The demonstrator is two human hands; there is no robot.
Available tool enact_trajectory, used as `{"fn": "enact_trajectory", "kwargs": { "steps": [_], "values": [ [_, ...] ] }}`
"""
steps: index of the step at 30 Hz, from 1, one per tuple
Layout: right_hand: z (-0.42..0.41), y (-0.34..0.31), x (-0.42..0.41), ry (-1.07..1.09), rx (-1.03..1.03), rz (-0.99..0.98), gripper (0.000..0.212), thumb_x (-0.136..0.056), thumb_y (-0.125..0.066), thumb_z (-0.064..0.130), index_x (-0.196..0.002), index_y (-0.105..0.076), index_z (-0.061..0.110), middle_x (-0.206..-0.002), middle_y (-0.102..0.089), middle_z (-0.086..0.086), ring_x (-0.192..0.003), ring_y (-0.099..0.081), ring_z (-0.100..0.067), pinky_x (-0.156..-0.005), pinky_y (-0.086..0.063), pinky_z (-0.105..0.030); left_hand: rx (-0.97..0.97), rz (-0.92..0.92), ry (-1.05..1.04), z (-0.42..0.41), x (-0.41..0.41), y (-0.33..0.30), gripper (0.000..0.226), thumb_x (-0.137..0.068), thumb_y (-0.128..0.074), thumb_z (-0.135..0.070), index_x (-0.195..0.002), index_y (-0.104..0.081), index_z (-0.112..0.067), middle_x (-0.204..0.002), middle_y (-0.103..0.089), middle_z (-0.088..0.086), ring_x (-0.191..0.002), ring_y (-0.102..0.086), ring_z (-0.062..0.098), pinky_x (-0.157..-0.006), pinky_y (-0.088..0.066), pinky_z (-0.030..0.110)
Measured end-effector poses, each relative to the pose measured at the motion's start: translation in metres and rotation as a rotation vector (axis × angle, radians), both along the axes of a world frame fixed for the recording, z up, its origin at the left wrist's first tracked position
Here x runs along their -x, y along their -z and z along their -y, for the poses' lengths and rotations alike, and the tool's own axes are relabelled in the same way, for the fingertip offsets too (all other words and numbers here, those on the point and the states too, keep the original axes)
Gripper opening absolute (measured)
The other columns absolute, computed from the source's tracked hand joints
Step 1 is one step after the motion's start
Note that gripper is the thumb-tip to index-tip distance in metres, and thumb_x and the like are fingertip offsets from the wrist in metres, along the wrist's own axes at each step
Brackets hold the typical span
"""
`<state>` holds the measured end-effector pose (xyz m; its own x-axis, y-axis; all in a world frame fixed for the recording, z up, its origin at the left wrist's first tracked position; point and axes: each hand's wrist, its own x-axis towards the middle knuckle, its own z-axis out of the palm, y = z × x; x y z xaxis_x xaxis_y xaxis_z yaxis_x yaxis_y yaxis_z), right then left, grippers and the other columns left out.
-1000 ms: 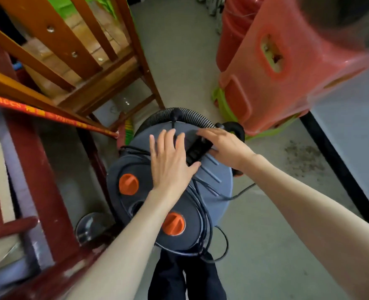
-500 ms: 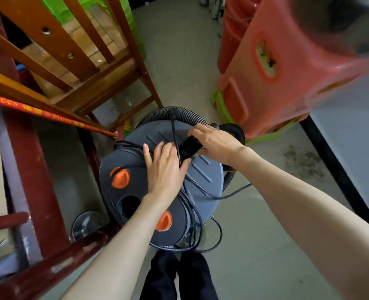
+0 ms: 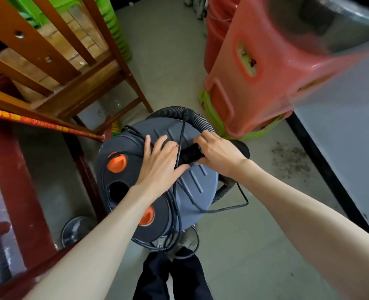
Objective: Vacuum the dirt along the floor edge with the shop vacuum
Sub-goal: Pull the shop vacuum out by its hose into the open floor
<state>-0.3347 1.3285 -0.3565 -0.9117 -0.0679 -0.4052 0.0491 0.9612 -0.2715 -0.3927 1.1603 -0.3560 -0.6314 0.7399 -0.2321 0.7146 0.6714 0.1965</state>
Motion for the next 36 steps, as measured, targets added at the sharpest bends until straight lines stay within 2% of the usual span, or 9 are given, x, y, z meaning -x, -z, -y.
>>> {"fn": "enact_trajectory", "kwargs": {
  "steps": [4,9,16,19,22,25,28,30,36],
  "values": [
    [0.016,-0.001,-0.016,0.092,0.053,-0.021,0.057,-0.089,-0.064,0.036,-0.131,-0.046,0.001,-0.12,-0.047,-0.016,-0.115,-0.047,-0.033,-0.09,-0.042,-0.039,0.018,-0.077,0.134,0.015,0.002,0.001,0.05,-0.073,-0.076,-0.04,-0.101,-0.066,0.0,-0.104,-0.065,0.008,-0.118,-0.054,0.034,-0.101,-0.027,0.07],
    [0.04,0.0,-0.022,0.205,0.06,-0.033,0.054,-0.09,-0.061,0.044,-0.125,-0.047,0.005,-0.121,-0.047,-0.01,-0.115,-0.046,-0.027,-0.079,-0.04,-0.033,0.041,-0.147,0.192,0.035,0.009,-0.001,0.047,-0.071,-0.075,-0.043,-0.096,-0.068,-0.004,-0.104,-0.064,0.006,-0.119,-0.054,0.033,-0.101,-0.025,0.069],
    [0.069,-0.001,-0.014,0.336,0.078,-0.04,0.049,-0.09,-0.06,0.045,-0.118,-0.046,0.007,-0.119,-0.046,-0.008,-0.114,-0.045,-0.025,-0.078,-0.042,-0.032,0.027,-0.209,0.146,0.049,0.015,-0.004,0.048,-0.066,-0.083,-0.031,-0.1,-0.066,-0.001,-0.112,-0.06,0.014,-0.117,-0.05,0.041,-0.107,-0.023,0.064],
    [0.082,0.0,-0.017,0.388,0.087,-0.05,0.049,-0.09,-0.06,0.045,-0.117,-0.046,0.007,-0.119,-0.047,-0.009,-0.114,-0.046,-0.026,-0.079,-0.042,-0.032,0.029,-0.239,0.096,0.061,0.008,-0.004,0.047,-0.067,-0.083,-0.031,-0.105,-0.067,-0.007,-0.13,-0.054,0.015,-0.132,-0.038,0.043,-0.107,-0.015,0.068],
    [0.104,0.003,-0.03,0.463,0.113,-0.098,0.049,-0.086,-0.067,0.043,-0.112,-0.052,0.005,-0.11,-0.052,-0.011,-0.104,-0.05,-0.029,-0.076,-0.043,-0.034,0.023,-0.219,-0.035,0.079,-0.006,0.0,0.055,-0.072,-0.077,-0.033,-0.122,-0.062,-0.016,-0.151,-0.033,0.015,-0.142,-0.016,0.043,-0.106,-0.002,0.07],
    [0.125,0.007,-0.048,0.529,0.186,-0.133,0.052,-0.073,-0.081,0.039,-0.1,-0.059,0.0,-0.092,-0.056,-0.014,-0.086,-0.056,-0.034,-0.062,-0.046,-0.036,0.005,-0.133,-0.209,0.1,-0.023,0.009,0.075,-0.079,-0.069,-0.041,-0.144,-0.039,-0.018,-0.157,-0.013,0.018,-0.144,-0.004,0.042,-0.106,-0.002,0.07],
    [0.128,0.009,-0.054,0.456,0.224,-0.076,0.055,-0.083,-0.071,0.044,-0.116,-0.058,0.003,-0.105,-0.055,-0.012,-0.102,-0.051,-0.03,-0.077,-0.044,-0.035,-0.032,-0.047,-0.3,0.119,-0.035,0.018,0.086,-0.086,-0.046,-0.058,-0.152,-0.008,-0.019,-0.16,0.004,0.011,-0.145,0.001,0.037,-0.11,-0.006,0.066],
    [0.125,0.01,-0.054,0.367,0.234,-0.023,0.058,-0.088,-0.062,0.049,-0.127,-0.052,0.007,-0.113,-0.053,-0.008,-0.11,-0.047,-0.026,-0.086,-0.04,-0.031,-0.068,-0.014,-0.366,0.123,-0.038,0.02,0.091,-0.086,-0.033,-0.064,-0.152,-0.002,-0.011,-0.16,0.009,0.006,-0.146,0.0,0.033,-0.114,-0.006,0.058],
    [0.124,0.007,-0.046,0.36,0.317,0.028,0.058,-0.091,-0.06,0.044,-0.135,-0.047,0.007,-0.12,-0.054,-0.007,-0.115,-0.046,-0.023,-0.093,-0.035,-0.027,-0.08,-0.082,-0.415,0.114,-0.035,0.021,0.087,-0.086,-0.035,-0.062,-0.145,-0.03,0.001,-0.156,-0.021,0.009,-0.142,-0.024,0.036,-0.113,-0.02,0.056]
  ]
}}
